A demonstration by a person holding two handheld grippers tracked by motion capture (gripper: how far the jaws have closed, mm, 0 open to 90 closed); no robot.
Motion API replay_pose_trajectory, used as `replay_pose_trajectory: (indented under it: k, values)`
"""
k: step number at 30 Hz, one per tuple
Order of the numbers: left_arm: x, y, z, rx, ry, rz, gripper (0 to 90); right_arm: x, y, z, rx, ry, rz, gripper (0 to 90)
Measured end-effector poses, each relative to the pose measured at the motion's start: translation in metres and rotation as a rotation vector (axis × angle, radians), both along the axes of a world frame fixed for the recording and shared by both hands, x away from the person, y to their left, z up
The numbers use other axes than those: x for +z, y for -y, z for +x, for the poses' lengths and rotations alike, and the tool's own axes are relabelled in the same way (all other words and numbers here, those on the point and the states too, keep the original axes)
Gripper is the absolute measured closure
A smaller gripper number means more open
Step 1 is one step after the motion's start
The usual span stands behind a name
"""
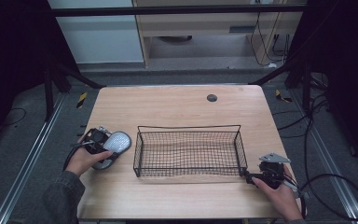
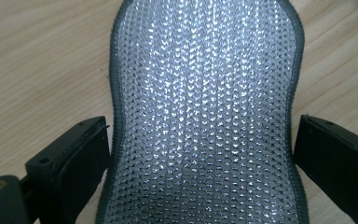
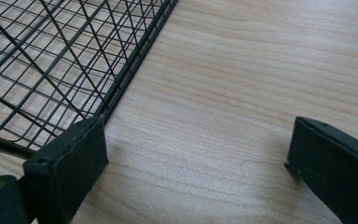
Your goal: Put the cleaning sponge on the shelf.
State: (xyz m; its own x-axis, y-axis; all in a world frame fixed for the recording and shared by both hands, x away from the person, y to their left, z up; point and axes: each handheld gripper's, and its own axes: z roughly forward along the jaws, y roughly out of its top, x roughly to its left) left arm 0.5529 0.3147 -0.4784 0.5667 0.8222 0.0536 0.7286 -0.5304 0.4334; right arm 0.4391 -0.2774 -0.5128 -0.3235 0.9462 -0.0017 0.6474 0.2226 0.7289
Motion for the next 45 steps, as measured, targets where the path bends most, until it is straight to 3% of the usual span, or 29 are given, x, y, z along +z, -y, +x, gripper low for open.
replay_pose_trajectory:
  k: [2, 7, 12, 20, 22, 24, 30, 31, 45]
  values:
    - [-0.003, -0.002, 0.0, 0.012, -0.004, -0.017, 1.3, 0.0, 0.0, 0.0, 0.0, 0.0, -0.001, 5.1]
    - [-0.005, -0.002, 0.0, 0.01, -0.007, -0.016, 2.5, 0.0, 0.0, 0.0, 0.001, -0.002, -0.001, 5.0]
    - [0.001, -0.002, -0.002, 0.004, 0.016, -0.022, 6.7, 0.0, 0.0, 0.0, 0.003, -0.001, -0.001, 5.0]
    - [0.038, 0.008, -0.017, -0.066, 0.122, -0.03, 7.7, 0.0, 0.0, -0.001, 0.002, -0.005, 0.004, 5.1]
    - [0.043, 0.009, -0.019, -0.073, 0.134, -0.032, 7.8, 0.0, 0.0, -0.001, 0.002, -0.005, 0.004, 5.1]
    - [0.058, 0.012, -0.027, -0.094, 0.171, -0.025, 8.0, 0.0, 0.0, -0.001, 0.002, -0.005, 0.004, 5.1]
    - [0.081, 0.02, -0.038, -0.148, 0.217, -0.009, 8.2, 0.0, 0.0, -0.001, 0.002, -0.005, 0.004, 5.1]
    - [0.09, 0.023, -0.042, -0.176, 0.234, 0.013, 8.3, 0.0, 0.0, -0.001, 0.002, -0.006, 0.004, 5.1]
    - [0.118, 0.058, -0.057, -0.323, 0.284, 0.026, 8.5, 0.0, 0.0, -0.001, 0.002, -0.006, 0.004, 5.1]
